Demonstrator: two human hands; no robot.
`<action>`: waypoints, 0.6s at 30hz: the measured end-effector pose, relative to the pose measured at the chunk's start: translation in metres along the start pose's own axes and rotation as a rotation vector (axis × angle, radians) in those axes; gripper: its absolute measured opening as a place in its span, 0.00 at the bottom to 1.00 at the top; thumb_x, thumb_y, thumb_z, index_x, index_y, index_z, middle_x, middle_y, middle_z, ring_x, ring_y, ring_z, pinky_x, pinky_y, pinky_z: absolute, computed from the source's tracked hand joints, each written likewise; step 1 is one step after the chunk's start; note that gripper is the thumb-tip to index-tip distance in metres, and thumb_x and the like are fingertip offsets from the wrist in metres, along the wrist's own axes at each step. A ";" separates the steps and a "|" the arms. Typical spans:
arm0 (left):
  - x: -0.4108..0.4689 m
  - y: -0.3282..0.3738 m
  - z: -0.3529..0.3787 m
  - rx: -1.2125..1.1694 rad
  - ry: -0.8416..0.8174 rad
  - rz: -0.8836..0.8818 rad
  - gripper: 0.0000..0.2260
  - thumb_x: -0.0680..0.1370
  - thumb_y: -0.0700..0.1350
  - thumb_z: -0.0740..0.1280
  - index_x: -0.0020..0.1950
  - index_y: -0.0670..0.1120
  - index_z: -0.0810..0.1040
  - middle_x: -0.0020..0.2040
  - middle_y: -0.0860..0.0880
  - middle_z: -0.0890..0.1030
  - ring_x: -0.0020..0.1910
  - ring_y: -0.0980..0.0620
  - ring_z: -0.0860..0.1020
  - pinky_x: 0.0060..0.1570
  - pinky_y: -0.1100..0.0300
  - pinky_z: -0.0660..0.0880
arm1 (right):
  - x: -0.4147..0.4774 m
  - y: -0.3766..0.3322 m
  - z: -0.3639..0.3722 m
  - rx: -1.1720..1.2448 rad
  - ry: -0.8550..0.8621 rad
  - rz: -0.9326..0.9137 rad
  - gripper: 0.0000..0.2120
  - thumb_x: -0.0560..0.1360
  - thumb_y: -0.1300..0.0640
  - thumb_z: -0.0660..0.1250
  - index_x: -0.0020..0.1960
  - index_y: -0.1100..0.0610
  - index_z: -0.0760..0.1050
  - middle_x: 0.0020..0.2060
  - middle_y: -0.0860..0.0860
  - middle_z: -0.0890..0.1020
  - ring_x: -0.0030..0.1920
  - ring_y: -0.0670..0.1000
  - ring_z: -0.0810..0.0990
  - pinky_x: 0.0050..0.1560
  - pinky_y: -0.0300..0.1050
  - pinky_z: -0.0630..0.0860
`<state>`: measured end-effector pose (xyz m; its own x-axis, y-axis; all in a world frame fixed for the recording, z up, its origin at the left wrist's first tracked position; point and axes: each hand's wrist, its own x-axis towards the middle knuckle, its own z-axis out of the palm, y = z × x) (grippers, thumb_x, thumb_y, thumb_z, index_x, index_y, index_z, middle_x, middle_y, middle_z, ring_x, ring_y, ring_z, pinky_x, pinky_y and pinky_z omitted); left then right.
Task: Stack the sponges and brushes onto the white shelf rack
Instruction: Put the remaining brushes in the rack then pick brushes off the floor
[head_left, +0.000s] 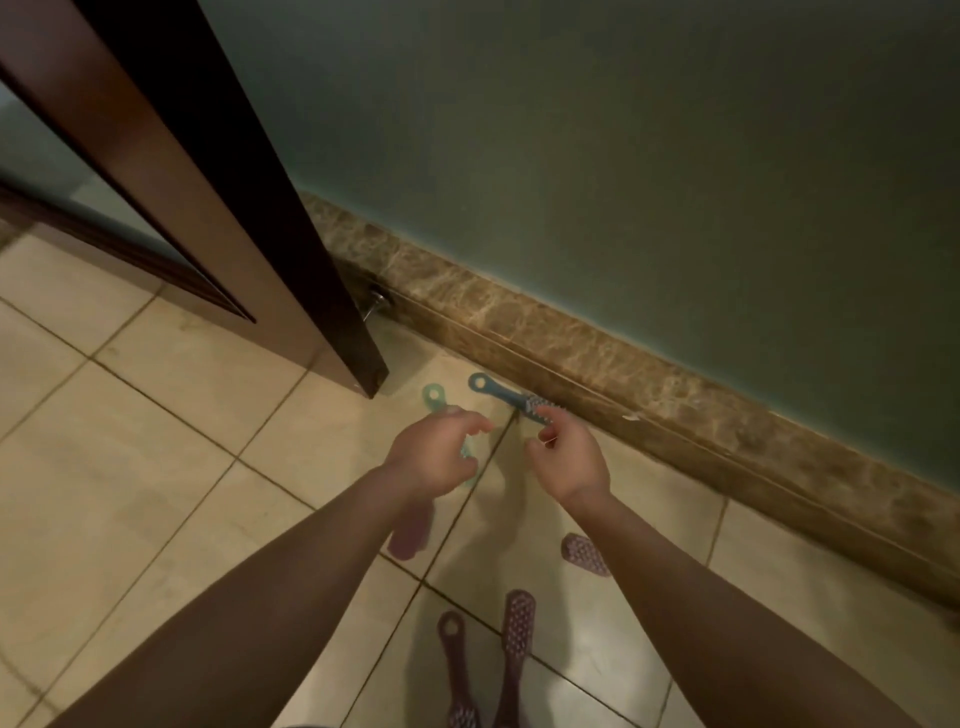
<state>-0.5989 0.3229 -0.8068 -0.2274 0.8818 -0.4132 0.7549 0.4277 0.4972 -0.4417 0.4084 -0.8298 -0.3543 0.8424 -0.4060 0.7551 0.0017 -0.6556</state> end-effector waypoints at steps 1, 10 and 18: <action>0.003 -0.003 0.005 0.046 -0.012 0.005 0.23 0.73 0.44 0.68 0.67 0.56 0.72 0.62 0.54 0.74 0.60 0.55 0.74 0.56 0.58 0.74 | 0.006 0.003 0.004 -0.029 -0.006 -0.001 0.23 0.74 0.56 0.66 0.69 0.48 0.72 0.54 0.52 0.79 0.52 0.51 0.79 0.51 0.41 0.72; 0.014 -0.014 0.019 0.485 -0.077 0.092 0.27 0.73 0.41 0.70 0.71 0.53 0.68 0.66 0.51 0.69 0.63 0.49 0.70 0.57 0.55 0.72 | 0.033 0.019 0.010 -0.322 -0.098 -0.001 0.34 0.74 0.52 0.64 0.77 0.45 0.57 0.67 0.55 0.71 0.64 0.57 0.74 0.61 0.49 0.74; 0.018 -0.012 0.032 0.622 -0.102 0.124 0.26 0.74 0.36 0.65 0.71 0.49 0.66 0.68 0.47 0.66 0.66 0.46 0.66 0.60 0.53 0.72 | 0.036 0.028 0.013 -0.408 -0.026 0.026 0.18 0.71 0.51 0.66 0.61 0.51 0.71 0.55 0.54 0.78 0.56 0.58 0.78 0.49 0.46 0.74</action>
<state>-0.5929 0.3274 -0.8450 -0.0788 0.8808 -0.4668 0.9946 0.1012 0.0230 -0.4401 0.4316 -0.8705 -0.3420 0.8310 -0.4386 0.9191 0.1985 -0.3405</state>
